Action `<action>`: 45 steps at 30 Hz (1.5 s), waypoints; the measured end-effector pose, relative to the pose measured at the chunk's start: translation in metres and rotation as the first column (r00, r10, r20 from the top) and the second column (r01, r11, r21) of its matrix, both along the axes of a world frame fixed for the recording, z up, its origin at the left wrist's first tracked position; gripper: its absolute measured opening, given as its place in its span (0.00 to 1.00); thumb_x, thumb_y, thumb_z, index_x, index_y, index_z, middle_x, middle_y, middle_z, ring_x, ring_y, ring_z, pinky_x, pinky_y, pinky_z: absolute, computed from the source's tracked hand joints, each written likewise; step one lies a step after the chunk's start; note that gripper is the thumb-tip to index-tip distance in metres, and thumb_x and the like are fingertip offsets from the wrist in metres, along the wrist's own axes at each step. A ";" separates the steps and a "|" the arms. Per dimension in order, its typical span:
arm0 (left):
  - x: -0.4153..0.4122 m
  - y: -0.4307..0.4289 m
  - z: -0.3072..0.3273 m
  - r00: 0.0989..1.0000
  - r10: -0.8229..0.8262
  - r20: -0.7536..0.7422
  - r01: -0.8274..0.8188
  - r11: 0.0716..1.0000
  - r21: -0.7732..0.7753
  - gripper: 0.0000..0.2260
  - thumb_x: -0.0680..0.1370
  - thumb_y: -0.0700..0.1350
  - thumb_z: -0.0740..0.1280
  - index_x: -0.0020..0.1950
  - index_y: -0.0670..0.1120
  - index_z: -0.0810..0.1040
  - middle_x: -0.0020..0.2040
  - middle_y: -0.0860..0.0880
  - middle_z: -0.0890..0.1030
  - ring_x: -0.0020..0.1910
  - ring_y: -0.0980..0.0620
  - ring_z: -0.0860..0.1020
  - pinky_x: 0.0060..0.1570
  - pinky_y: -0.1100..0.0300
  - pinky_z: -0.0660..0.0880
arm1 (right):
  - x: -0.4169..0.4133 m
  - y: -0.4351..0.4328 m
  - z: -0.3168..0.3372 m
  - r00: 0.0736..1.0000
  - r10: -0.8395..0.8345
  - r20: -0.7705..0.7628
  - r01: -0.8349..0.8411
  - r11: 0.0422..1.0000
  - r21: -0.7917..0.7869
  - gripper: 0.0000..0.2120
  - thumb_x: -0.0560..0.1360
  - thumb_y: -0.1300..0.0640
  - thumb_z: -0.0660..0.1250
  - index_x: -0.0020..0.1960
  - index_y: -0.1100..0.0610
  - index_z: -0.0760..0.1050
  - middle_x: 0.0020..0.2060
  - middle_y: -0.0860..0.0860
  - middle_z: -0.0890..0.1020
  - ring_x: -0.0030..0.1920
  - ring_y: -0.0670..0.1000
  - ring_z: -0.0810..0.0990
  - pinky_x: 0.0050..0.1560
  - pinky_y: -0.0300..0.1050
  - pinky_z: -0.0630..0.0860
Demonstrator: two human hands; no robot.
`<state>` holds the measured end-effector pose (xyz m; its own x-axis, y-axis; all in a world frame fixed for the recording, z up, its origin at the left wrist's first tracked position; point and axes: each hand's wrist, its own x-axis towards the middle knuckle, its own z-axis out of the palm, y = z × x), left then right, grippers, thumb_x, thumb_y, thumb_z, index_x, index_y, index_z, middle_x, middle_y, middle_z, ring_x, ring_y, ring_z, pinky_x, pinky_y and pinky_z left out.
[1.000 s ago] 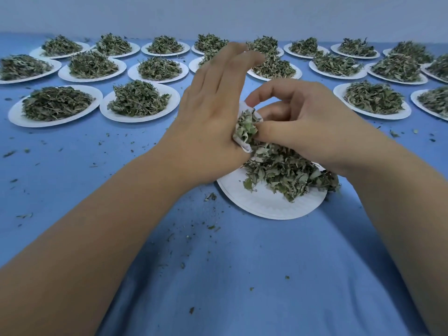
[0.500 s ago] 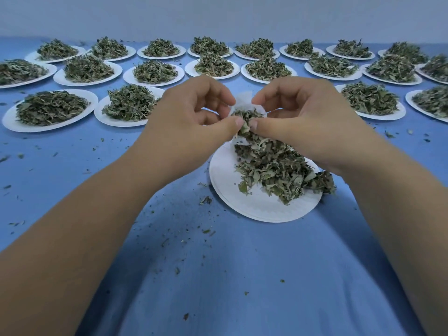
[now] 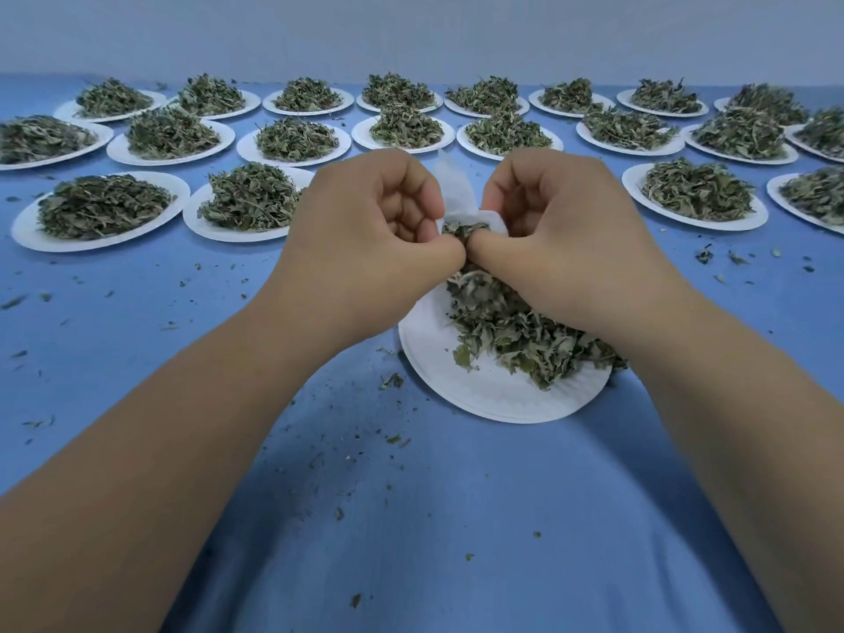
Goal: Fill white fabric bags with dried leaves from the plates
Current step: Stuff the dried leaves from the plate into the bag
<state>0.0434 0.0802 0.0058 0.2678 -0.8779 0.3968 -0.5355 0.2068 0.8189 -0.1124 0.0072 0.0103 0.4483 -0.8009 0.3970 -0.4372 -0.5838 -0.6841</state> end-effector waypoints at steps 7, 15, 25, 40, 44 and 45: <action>-0.005 -0.001 -0.005 0.993 0.019 0.118 -0.013 0.999 -0.050 0.09 0.68 0.41 0.69 0.45 0.52 0.75 0.35 0.54 0.77 0.29 0.54 0.74 0.33 0.61 0.74 | 0.001 0.001 -0.001 1.000 -0.004 0.027 0.004 1.000 0.020 0.06 0.71 0.57 0.70 0.42 0.48 0.75 0.36 0.43 0.79 0.36 0.46 0.83 0.36 0.37 0.71; 0.001 -0.005 -0.007 0.961 0.118 0.250 -0.100 0.992 -0.082 0.10 0.71 0.43 0.73 0.48 0.52 0.75 0.39 0.56 0.78 0.29 0.58 0.75 0.31 0.70 0.71 | 0.001 0.004 0.005 0.972 0.196 0.132 -0.220 0.953 0.207 0.03 0.75 0.59 0.74 0.44 0.52 0.81 0.40 0.49 0.85 0.39 0.54 0.84 0.39 0.42 0.76; 0.005 -0.007 -0.008 0.951 0.188 0.247 -0.161 0.979 -0.126 0.12 0.67 0.42 0.73 0.41 0.54 0.71 0.29 0.56 0.73 0.29 0.60 0.72 0.33 0.72 0.68 | 0.001 0.005 0.003 0.962 0.227 0.154 -0.251 0.954 0.162 0.09 0.72 0.65 0.74 0.46 0.52 0.81 0.35 0.40 0.82 0.37 0.43 0.83 0.38 0.35 0.78; 0.001 -0.001 -0.005 0.973 0.061 0.222 -0.040 0.995 -0.096 0.09 0.72 0.43 0.72 0.48 0.52 0.76 0.35 0.53 0.79 0.32 0.58 0.76 0.35 0.69 0.72 | 0.004 0.000 -0.004 0.994 0.057 0.098 -0.057 0.998 -0.009 0.09 0.70 0.60 0.70 0.38 0.48 0.73 0.28 0.40 0.74 0.29 0.42 0.72 0.34 0.37 0.69; 0.004 -0.002 -0.005 0.958 0.074 0.278 -0.047 0.994 -0.101 0.10 0.71 0.44 0.72 0.49 0.53 0.76 0.37 0.56 0.79 0.37 0.61 0.78 0.38 0.69 0.74 | 0.004 0.001 -0.002 0.988 0.126 0.089 -0.131 0.990 0.048 0.06 0.72 0.60 0.70 0.42 0.50 0.77 0.31 0.40 0.78 0.30 0.42 0.74 0.34 0.35 0.70; 0.005 -0.003 -0.005 0.950 0.074 0.303 -0.043 0.993 -0.108 0.09 0.70 0.44 0.72 0.48 0.52 0.76 0.36 0.56 0.78 0.35 0.61 0.77 0.37 0.70 0.74 | 0.004 0.001 -0.002 0.986 0.150 0.078 -0.155 0.986 0.065 0.05 0.73 0.60 0.70 0.44 0.50 0.78 0.33 0.42 0.80 0.31 0.44 0.76 0.36 0.36 0.71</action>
<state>0.0480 0.0773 0.0007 0.1700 -0.8168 0.5513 -0.7706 0.2385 0.5910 -0.1089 0.0086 0.0085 0.5394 -0.7525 0.3777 -0.2940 -0.5887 -0.7530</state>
